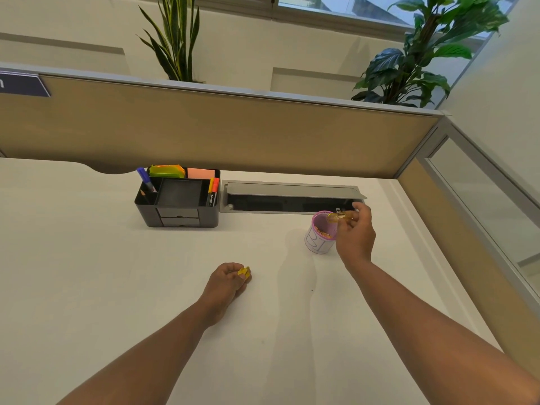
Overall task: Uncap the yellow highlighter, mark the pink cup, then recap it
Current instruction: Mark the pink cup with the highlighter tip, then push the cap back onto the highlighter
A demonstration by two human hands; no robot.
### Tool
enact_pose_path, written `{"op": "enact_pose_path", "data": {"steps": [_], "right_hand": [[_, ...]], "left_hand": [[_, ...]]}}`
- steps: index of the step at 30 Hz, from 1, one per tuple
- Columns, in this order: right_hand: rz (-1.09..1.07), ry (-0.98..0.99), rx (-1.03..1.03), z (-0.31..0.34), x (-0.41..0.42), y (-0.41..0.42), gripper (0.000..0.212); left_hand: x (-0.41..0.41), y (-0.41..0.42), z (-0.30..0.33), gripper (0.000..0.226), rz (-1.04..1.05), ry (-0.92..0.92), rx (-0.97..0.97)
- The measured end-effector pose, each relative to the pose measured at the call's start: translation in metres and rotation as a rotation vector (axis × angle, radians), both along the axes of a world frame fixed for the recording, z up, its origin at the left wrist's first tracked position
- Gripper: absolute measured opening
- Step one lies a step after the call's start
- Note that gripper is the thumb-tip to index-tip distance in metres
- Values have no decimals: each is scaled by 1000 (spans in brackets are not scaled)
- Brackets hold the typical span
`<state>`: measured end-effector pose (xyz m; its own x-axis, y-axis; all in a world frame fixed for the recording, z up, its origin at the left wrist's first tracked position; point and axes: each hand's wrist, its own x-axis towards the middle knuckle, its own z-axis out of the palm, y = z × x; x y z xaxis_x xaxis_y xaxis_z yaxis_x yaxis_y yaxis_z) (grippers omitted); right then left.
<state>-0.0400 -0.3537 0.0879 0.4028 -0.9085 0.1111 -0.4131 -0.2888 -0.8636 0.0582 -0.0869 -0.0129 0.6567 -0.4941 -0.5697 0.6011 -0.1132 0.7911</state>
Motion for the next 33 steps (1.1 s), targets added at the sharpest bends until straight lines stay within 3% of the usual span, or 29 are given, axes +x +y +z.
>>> {"op": "enact_pose_path", "data": {"steps": [10,23,33], "right_hand": [[-87,-164,228,-3,-11,36,23],[346,-196,634,-23,-26,137,28],[434,-223,775,-25,-30,160,24]], "left_hand": [[-3,1,17,17,80,-11,-26],[-10,34,65,22,156,-69,-154],[-18,66,70,28,88,-150,-88]]}}
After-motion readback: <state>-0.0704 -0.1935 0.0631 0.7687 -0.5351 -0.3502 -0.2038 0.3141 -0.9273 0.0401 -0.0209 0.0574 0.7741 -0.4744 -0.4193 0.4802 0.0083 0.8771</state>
